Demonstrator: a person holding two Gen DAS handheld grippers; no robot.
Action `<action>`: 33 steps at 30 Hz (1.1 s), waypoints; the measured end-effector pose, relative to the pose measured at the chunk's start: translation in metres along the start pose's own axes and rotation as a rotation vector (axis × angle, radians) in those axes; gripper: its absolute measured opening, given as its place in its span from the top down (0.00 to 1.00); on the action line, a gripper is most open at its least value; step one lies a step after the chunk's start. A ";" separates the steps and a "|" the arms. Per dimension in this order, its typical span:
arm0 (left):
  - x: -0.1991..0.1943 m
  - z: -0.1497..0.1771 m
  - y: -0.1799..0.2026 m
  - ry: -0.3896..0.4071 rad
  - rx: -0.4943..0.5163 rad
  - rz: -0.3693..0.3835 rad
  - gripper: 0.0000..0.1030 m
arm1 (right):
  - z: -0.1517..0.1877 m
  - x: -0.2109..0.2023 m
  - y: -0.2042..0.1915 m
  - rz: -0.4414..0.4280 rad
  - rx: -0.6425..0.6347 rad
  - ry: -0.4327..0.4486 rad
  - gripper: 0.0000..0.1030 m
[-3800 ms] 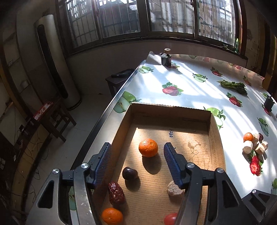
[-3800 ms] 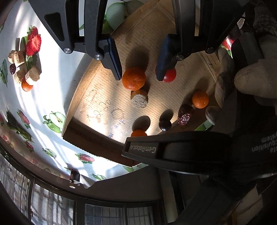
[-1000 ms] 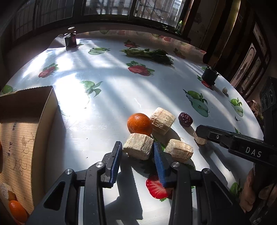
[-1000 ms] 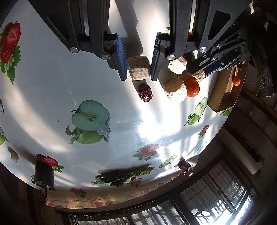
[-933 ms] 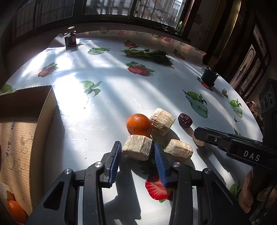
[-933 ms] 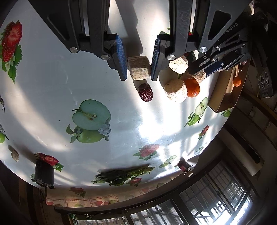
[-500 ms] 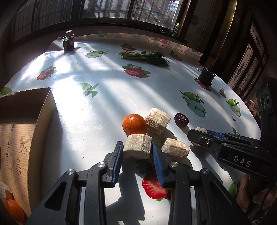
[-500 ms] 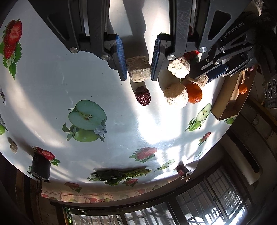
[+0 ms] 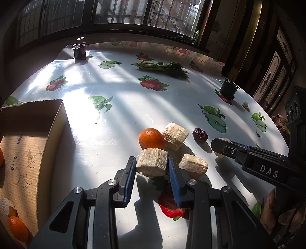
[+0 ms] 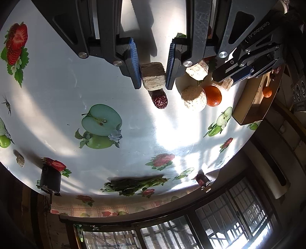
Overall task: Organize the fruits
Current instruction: 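Carry the cake with the left tool into the box and release it while the right tool carries its cake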
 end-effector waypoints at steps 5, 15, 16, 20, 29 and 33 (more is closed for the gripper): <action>-0.029 0.002 0.004 0.034 -0.005 0.001 0.68 | 0.000 -0.009 -0.010 0.008 -0.018 0.016 0.73; -0.131 0.022 -0.035 0.140 -0.120 -0.043 0.68 | 0.023 -0.059 -0.046 -0.011 -0.050 0.039 0.73; -0.142 0.025 -0.046 0.151 -0.140 -0.059 0.68 | 0.023 -0.063 -0.053 -0.019 -0.060 0.042 0.73; -0.179 0.040 -0.099 0.196 -0.211 -0.163 0.68 | 0.024 -0.077 -0.092 -0.057 -0.131 0.057 0.73; -0.216 0.074 -0.202 0.201 -0.349 -0.341 0.68 | 0.051 -0.058 -0.207 -0.222 -0.270 -0.024 0.73; -0.211 0.082 -0.216 0.175 -0.360 -0.352 0.68 | 0.067 -0.042 -0.251 -0.262 -0.337 -0.072 0.73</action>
Point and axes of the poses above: each gripper's, at about its wrist camera, not at the fingertips, and x roughly the way its jaws point, y to its right, z to its underside, the point moved 9 cm from there along x, roughly the way its jaws point, and after that the axes turned 5 degrees about -x, right-handed, at the moved point
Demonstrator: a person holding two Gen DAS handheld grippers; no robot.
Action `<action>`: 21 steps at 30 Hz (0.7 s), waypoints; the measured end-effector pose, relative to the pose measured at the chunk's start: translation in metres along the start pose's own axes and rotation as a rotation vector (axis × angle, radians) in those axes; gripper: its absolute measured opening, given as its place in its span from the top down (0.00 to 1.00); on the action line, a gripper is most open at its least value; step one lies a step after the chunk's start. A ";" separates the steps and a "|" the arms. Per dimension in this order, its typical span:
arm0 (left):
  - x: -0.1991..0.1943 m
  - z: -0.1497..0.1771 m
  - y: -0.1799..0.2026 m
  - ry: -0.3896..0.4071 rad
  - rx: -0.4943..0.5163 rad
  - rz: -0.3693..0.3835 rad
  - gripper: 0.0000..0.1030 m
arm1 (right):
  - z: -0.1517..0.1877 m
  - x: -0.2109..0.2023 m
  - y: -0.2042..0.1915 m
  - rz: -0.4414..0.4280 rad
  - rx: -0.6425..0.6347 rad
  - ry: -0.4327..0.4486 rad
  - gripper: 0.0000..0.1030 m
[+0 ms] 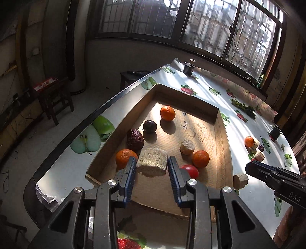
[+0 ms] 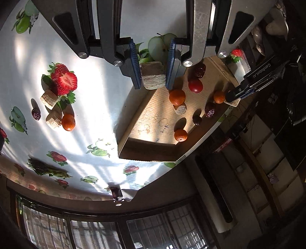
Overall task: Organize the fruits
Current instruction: 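Carry the cake with the left tool into the box and release it while the right tool carries its cake, then lower the held cake block into the box and open the right tool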
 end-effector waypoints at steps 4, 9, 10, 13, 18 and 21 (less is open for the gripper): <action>0.008 0.006 -0.002 -0.016 0.002 0.011 0.68 | 0.002 0.021 -0.029 -0.035 -0.039 -0.044 0.72; 0.022 0.005 -0.005 -0.035 -0.001 0.005 0.68 | 0.007 0.043 -0.045 -0.031 -0.084 -0.087 0.72; 0.024 0.005 -0.006 -0.039 -0.001 0.001 0.68 | 0.008 0.047 -0.046 -0.031 -0.083 -0.097 0.72; 0.028 0.006 -0.005 -0.041 0.002 0.001 0.68 | 0.012 0.057 -0.046 -0.031 -0.077 -0.118 0.72; 0.030 0.004 -0.004 -0.036 0.009 -0.005 0.64 | 0.008 0.045 -0.039 -0.053 -0.041 -0.085 0.72; 0.028 0.003 0.000 -0.040 0.009 0.009 0.48 | 0.004 0.024 -0.025 -0.058 0.005 -0.051 0.72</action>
Point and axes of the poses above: each gripper's, at about its wrist camera, not at the fingertips, and x roughly the way its jaws point, y to its right, z to its underside, the point moved 9 cm from there along x, roughly the way its jaws point, and after that the axes turned 5 degrees about -x, right-handed, at the moved point
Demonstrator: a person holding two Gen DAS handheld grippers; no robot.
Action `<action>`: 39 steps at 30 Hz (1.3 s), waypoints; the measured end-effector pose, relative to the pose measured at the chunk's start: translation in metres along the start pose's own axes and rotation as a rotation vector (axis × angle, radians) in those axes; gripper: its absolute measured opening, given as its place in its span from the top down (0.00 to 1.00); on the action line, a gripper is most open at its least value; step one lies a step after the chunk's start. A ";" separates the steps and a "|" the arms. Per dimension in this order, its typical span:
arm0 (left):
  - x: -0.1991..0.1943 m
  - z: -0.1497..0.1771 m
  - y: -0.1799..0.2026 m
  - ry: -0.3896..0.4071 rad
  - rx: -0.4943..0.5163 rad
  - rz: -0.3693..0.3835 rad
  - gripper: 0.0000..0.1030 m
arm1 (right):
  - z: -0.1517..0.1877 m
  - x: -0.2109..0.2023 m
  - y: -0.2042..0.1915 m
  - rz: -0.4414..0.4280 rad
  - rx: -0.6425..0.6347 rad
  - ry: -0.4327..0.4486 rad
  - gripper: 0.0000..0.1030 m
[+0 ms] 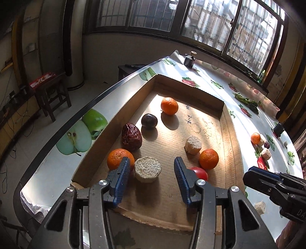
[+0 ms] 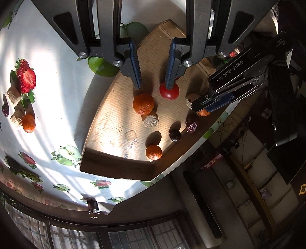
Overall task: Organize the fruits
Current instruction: 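Lower the held cake block into the box and open the right tool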
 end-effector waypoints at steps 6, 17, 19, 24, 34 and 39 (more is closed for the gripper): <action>-0.015 -0.003 -0.001 0.033 -0.023 0.006 0.44 | 0.032 -0.035 0.046 0.056 0.043 -0.037 0.69; -0.032 -0.006 0.008 0.057 -0.029 0.020 0.43 | 0.086 -0.037 0.071 0.189 -0.046 -0.113 0.45; -0.034 -0.007 0.008 0.061 -0.028 0.017 0.43 | 0.089 -0.034 0.067 0.183 -0.058 -0.124 0.47; -0.036 -0.009 0.000 0.066 -0.052 0.005 0.42 | 0.085 -0.034 0.055 0.180 -0.089 -0.119 0.71; -0.047 -0.016 -0.025 0.095 -0.110 -0.030 0.42 | 0.008 -0.025 -0.008 0.077 -0.158 -0.044 0.71; -0.052 -0.020 -0.036 0.111 -0.125 -0.048 0.42 | 0.002 0.015 -0.030 0.084 -0.218 -0.102 0.71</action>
Point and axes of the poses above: each gripper's, at about its wrist camera, not at the fingertips, and x roughly the way its jaws point, y to its right, z to its underside, the point moved 9 cm from there along x, roughly the way its jaws point, and after that the axes turned 5 degrees about -x, right-handed, at the moved point
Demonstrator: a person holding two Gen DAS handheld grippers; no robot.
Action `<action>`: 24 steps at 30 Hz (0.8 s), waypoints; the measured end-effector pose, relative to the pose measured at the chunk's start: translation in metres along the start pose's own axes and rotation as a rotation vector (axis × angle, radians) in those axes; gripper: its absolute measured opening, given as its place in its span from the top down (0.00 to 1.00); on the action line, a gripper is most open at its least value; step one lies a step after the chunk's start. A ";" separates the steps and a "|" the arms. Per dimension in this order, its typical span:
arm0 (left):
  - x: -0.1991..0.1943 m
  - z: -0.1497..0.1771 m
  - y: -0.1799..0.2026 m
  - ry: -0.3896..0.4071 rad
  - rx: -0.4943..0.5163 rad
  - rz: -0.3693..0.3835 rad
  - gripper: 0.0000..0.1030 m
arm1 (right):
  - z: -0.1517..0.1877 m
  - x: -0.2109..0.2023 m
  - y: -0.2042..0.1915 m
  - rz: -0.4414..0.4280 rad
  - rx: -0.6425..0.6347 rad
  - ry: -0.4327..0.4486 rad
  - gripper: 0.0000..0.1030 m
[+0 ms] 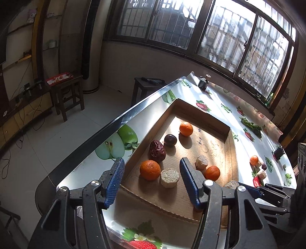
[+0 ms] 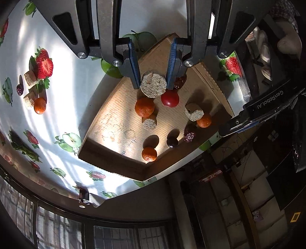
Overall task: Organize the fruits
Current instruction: 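Lower the held cake block into the box and open the right tool, then move both open tools back to the remaining items on the table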
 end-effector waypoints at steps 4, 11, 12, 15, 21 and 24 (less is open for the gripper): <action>-0.002 -0.004 -0.008 0.017 -0.002 -0.023 0.38 | 0.004 0.024 -0.004 0.036 -0.021 -0.043 0.71; -0.003 -0.003 -0.003 0.022 0.024 -0.039 0.37 | 0.011 0.034 -0.003 0.022 0.008 -0.066 0.66; -0.004 -0.004 -0.001 0.027 0.034 -0.047 0.37 | 0.010 0.030 -0.002 0.018 0.014 -0.056 0.64; -0.010 -0.005 0.006 0.059 0.072 -0.091 0.29 | 0.007 0.010 0.006 0.027 0.040 0.000 0.60; -0.030 -0.004 0.037 0.119 0.170 -0.132 0.12 | 0.014 -0.028 0.040 0.097 0.094 0.075 0.45; -0.035 0.003 0.057 0.117 0.219 -0.123 0.12 | 0.023 -0.043 0.062 0.139 0.119 0.091 0.44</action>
Point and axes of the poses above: each gripper's, at about its wrist camera, not at the fingertips, and x roughly the way its jaws point, y to its right, z to its underside, the point moved 9 cm from there along x, roughly the way its jaws point, and after that the axes turned 5 degrees about -x, right-handed, at the moved point
